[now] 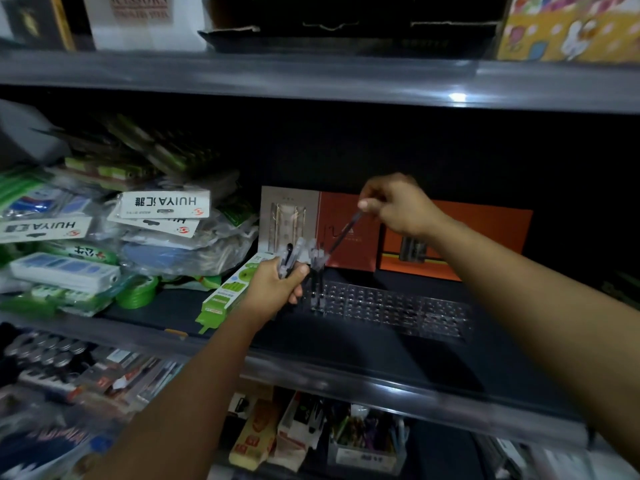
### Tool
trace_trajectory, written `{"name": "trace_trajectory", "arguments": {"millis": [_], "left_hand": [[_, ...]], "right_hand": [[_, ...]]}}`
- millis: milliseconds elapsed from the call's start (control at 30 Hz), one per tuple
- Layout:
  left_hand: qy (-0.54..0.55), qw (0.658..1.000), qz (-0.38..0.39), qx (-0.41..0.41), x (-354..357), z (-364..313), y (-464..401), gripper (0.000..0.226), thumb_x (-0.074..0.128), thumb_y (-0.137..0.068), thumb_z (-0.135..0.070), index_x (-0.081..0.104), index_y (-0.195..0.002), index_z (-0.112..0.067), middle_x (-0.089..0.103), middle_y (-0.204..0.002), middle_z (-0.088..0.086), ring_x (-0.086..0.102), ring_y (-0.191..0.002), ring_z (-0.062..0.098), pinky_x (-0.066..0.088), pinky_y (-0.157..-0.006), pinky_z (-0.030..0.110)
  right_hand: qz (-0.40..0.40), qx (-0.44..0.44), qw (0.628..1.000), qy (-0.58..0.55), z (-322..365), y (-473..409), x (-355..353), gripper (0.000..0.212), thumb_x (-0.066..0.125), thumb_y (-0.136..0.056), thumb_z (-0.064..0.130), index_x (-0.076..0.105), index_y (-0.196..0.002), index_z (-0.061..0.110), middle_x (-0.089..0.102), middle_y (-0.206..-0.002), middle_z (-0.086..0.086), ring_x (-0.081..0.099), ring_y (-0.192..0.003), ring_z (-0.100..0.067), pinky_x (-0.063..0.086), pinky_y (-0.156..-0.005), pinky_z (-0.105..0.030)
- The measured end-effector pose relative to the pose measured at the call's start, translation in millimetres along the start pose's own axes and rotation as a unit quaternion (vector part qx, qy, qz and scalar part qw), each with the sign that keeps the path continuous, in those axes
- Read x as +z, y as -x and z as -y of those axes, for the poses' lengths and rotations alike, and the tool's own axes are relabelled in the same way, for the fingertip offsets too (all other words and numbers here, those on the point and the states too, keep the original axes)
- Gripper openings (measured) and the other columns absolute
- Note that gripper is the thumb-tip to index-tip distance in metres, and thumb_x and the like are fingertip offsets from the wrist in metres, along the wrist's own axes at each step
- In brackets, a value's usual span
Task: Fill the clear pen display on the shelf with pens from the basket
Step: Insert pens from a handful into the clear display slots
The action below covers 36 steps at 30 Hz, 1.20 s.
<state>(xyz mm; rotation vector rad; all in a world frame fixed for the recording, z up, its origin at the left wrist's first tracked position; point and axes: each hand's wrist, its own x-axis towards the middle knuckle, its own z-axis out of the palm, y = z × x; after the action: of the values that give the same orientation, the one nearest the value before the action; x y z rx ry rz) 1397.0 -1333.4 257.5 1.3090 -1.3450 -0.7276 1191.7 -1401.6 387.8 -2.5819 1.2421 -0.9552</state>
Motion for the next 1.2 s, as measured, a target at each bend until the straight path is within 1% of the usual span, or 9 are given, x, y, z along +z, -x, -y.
{"name": "trace_trajectory", "arguments": {"millis": [133, 300, 433, 533, 633, 867, 1033, 1133, 1200], "left_hand": [[0.002, 1.0, -0.019, 0.004, 1, 2, -4, 0.014, 0.056, -0.094, -0.021, 0.061, -0.088, -0.01, 0.057, -0.055, 0.002, 0.05, -0.046, 0.012, 0.045, -0.056, 0.029], [0.0, 1.0, -0.019, 0.023, 12, -1, -9, 0.012, 0.056, -0.094, -0.02, 0.059, -0.082, -0.016, 0.056, -0.054, 0.002, 0.05, -0.045, 0.009, 0.045, -0.052, 0.025], [-0.007, 0.999, -0.021, 0.031, 15, 0, -12, 0.014, 0.057, -0.093, -0.021, 0.058, -0.079, -0.017, 0.056, -0.056, 0.003, 0.05, -0.046, 0.01, 0.046, -0.053, 0.028], [-0.012, 0.999, -0.029, 0.032, 15, 1, -14, 0.018, 0.057, -0.093, -0.019, 0.056, -0.075, -0.019, 0.053, -0.056, 0.004, 0.049, -0.043, 0.005, 0.045, -0.049, 0.023], [-0.016, 0.999, -0.041, 0.028, 15, 2, -16, 0.021, 0.058, -0.093, -0.018, 0.054, -0.072, -0.019, 0.051, -0.055, 0.004, 0.047, -0.04, 0.002, 0.043, -0.044, 0.017], [0.017, 0.999, -0.049, 0.008, 11, 7, -21, 0.02, 0.057, -0.093, -0.018, 0.054, -0.073, -0.016, 0.052, -0.056, 0.006, 0.05, -0.051, 0.016, 0.046, -0.05, 0.029], [0.026, 0.998, -0.047, 0.009, 9, 7, -21, 0.022, 0.058, -0.092, -0.018, 0.054, -0.071, -0.018, 0.052, -0.054, 0.004, 0.049, -0.049, 0.015, 0.045, -0.05, 0.029], [0.031, 0.998, -0.048, 0.008, 7, 8, -23, 0.022, 0.058, -0.092, -0.018, 0.054, -0.07, -0.019, 0.052, -0.053, 0.004, 0.049, -0.047, 0.014, 0.045, -0.049, 0.028], [0.032, 0.998, -0.047, 0.008, 6, 8, -22, 0.023, 0.058, -0.092, -0.018, 0.054, -0.07, -0.02, 0.052, -0.053, 0.004, 0.049, -0.046, 0.013, 0.045, -0.049, 0.027]], "right_hand": [[0.0, 0.019, 0.999, 0.03, -13, 0, 1, 0.011, 0.062, -0.092, 0.016, 0.067, -0.094, 0.006, 0.067, -0.089, -0.013, 0.06, -0.082, -0.022, 0.04, -0.068, -0.026], [0.021, 0.001, 0.999, 0.042, -22, -1, 26, 0.008, 0.058, -0.092, 0.008, 0.066, -0.09, 0.007, 0.067, -0.088, -0.013, 0.063, -0.084, -0.027, 0.051, -0.073, -0.036], [0.041, -0.015, 0.998, 0.034, -23, -9, 43, 0.01, 0.056, -0.09, 0.0, 0.063, -0.086, 0.005, 0.067, -0.085, -0.01, 0.064, -0.083, -0.023, 0.052, -0.072, -0.035], [0.068, -0.029, 0.996, 0.044, -22, -14, 52, 0.013, 0.056, -0.09, -0.001, 0.061, -0.082, 0.008, 0.066, -0.081, -0.007, 0.063, -0.082, -0.022, 0.048, -0.069, -0.031], [0.086, -0.045, 0.994, 0.049, -22, -17, 58, 0.01, 0.057, -0.089, -0.001, 0.064, -0.084, 0.004, 0.067, -0.079, -0.006, 0.064, -0.081, -0.021, 0.05, -0.071, -0.033], [0.123, -0.064, 0.988, 0.064, -24, -19, 75, 0.008, 0.061, -0.086, 0.0, 0.064, -0.083, 0.007, 0.069, -0.08, -0.006, 0.066, -0.079, -0.021, 0.055, -0.072, -0.04], [0.118, -0.045, 0.991, 0.04, -22, -25, 84, 0.023, 0.054, -0.083, -0.009, 0.055, -0.086, 0.014, 0.065, -0.078, 0.0, 0.064, -0.075, -0.014, 0.049, -0.064, -0.03], [0.12, -0.038, 0.991, 0.035, -20, -30, 84, 0.021, 0.057, -0.084, -0.01, 0.058, -0.085, 0.011, 0.067, -0.08, -0.001, 0.065, -0.077, -0.012, 0.045, -0.062, -0.022], [0.13, -0.034, 0.99, 0.034, -21, -30, 87, 0.017, 0.059, -0.084, -0.007, 0.059, -0.084, 0.01, 0.068, -0.081, -0.003, 0.066, -0.079, -0.016, 0.049, -0.064, -0.026]]}}
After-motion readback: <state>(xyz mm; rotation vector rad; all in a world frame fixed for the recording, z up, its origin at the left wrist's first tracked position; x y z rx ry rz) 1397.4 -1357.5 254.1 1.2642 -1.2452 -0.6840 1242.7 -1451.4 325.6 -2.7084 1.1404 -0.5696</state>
